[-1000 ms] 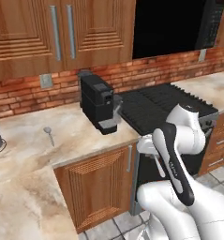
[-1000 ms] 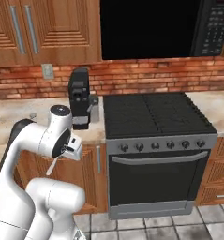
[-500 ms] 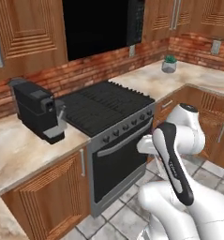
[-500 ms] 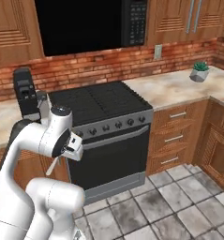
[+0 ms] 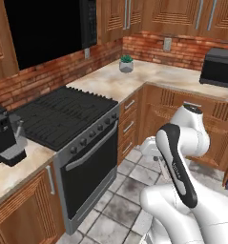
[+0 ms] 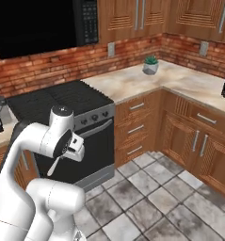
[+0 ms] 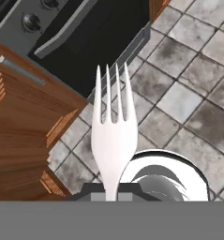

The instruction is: Take the fork and place it on the left side of the plate. Then take the spoon and place it on the right side of the plate. Make sure they're directly next to the plate.

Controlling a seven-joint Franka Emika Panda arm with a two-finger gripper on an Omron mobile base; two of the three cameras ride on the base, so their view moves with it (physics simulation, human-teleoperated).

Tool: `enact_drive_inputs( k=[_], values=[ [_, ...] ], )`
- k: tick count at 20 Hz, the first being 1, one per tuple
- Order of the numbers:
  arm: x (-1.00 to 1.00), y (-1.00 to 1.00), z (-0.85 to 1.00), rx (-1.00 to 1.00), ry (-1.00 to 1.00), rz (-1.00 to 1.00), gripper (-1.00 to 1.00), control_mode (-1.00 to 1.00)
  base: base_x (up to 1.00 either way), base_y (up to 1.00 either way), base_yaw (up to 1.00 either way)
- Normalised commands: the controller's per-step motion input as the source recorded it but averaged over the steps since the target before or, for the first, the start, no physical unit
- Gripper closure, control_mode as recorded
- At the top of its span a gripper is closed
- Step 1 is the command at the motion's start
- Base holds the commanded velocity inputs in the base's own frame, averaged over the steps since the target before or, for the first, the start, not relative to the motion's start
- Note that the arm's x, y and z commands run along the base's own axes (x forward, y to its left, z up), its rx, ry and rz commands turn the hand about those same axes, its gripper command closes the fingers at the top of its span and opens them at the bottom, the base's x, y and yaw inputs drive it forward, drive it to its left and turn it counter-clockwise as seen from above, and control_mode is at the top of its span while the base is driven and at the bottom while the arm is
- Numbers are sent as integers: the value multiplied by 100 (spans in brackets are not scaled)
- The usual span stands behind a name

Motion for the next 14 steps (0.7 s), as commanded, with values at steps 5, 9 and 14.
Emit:
enact_drive_inputs(
  k=[5, 9, 14],
  values=[
    [0, 0, 0, 0, 0, 0, 100, 100, 0, -53, -38],
    [0, 0, 0, 0, 0, 0, 100, 100, 0, -55, -40],
    [0, 0, 0, 0, 0, 0, 100, 100, 0, -58, -41]
  ],
)
